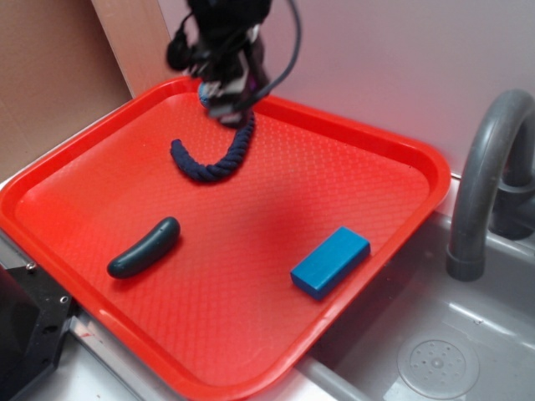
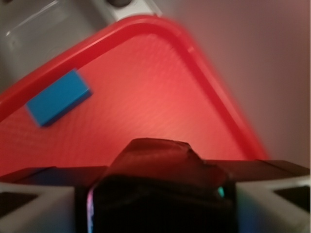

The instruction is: Grab the black box.

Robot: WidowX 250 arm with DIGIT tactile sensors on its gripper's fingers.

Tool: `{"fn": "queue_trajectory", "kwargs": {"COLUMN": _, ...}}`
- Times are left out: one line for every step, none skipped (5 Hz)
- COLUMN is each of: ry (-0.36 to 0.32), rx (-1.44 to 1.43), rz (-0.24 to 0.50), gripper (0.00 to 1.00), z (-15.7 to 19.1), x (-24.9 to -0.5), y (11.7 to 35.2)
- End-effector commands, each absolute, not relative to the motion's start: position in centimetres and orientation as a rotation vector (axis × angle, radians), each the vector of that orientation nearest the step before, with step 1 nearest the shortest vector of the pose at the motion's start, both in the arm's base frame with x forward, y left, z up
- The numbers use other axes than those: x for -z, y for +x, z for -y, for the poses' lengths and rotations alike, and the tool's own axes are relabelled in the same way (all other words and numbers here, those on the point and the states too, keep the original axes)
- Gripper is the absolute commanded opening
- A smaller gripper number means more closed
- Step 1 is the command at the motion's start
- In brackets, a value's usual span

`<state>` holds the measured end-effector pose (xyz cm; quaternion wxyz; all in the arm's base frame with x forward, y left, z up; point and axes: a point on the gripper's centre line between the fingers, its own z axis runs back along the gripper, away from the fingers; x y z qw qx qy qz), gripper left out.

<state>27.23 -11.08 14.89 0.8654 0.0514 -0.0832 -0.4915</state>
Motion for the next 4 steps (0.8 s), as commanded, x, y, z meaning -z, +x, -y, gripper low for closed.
{"fn": "queue_trajectory", "kwargs": {"ry": 0.010, "rx": 1.011, "rz": 0.177, "gripper": 0.00, "z": 10.6, "x": -18.8, "y": 21.2}}
{"fn": "queue_trajectory", "kwargs": {"ry": 0.052, "rx": 0.911, "rz": 0.233, "gripper": 0.00, "z": 9.8, "x": -20.8, "y": 16.1}}
{"fn": "queue_trajectory", "kwargs": {"ry": 0.087, "rx": 0.872, "rz": 0.251, "gripper": 0.00, "z": 9.5, "x": -22.8, "y": 14.2}}
{"fn": "queue_trajectory", "kwargs": {"ry": 0.075, "rx": 0.891, "rz": 0.230, "gripper": 0.00, "z": 9.6, "x": -22.8, "y": 14.0}}
